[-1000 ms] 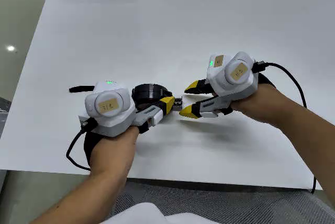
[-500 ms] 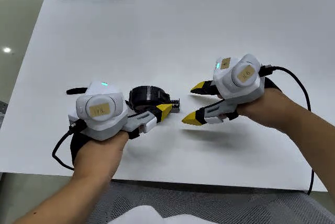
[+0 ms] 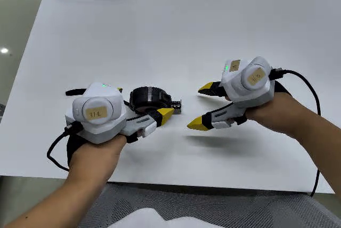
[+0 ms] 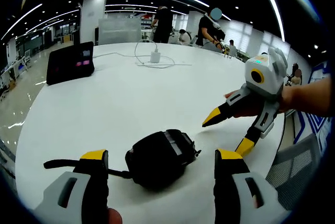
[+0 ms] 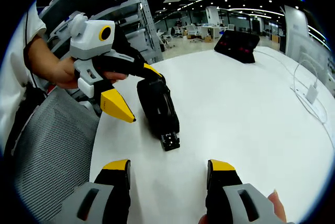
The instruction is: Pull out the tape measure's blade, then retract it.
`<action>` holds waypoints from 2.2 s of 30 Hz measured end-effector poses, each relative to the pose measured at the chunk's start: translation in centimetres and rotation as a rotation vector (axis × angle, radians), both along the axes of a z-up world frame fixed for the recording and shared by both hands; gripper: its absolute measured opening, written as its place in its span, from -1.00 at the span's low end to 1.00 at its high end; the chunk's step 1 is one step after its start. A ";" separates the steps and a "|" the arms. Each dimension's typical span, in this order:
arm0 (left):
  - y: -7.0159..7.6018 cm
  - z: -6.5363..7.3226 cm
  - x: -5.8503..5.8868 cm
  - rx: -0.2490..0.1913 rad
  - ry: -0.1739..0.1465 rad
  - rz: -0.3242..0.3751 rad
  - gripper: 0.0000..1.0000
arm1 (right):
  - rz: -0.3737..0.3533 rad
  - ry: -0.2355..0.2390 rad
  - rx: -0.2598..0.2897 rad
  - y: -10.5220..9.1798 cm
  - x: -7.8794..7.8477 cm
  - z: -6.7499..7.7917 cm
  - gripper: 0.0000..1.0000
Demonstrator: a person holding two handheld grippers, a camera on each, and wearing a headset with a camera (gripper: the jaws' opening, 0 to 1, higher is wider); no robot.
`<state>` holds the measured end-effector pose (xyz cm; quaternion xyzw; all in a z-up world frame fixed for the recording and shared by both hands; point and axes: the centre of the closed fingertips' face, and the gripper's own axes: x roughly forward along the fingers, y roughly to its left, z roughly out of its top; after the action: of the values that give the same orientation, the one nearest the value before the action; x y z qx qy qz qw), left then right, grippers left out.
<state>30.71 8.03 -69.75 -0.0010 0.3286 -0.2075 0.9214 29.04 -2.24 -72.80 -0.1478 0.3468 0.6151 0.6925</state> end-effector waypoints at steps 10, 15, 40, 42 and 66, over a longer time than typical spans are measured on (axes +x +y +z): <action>0.2 0.2 -0.6 -0.004 -0.025 -0.099 0.81 | -0.043 -0.004 0.006 -1.5 -0.3 0.8 0.29; 0.4 0.3 -1.1 0.006 -0.016 -0.130 0.84 | -0.062 -0.005 0.007 -2.1 -0.4 1.3 0.33; 1.8 0.7 -2.5 0.013 0.001 -0.212 0.95 | -0.150 -0.038 0.007 -5.5 -1.0 2.7 0.39; 1.8 0.7 -2.7 0.004 0.004 -0.221 0.94 | -0.159 -0.039 0.005 -5.8 -1.2 2.7 0.39; 3.2 0.3 -4.1 0.085 0.044 -0.275 0.97 | -0.248 -0.052 -0.016 -10.0 -2.4 3.5 0.45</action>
<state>26.59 11.25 -69.44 0.0785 0.3543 -0.3176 0.8760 26.66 -12.21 -69.29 -0.1254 0.3492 0.5177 0.7709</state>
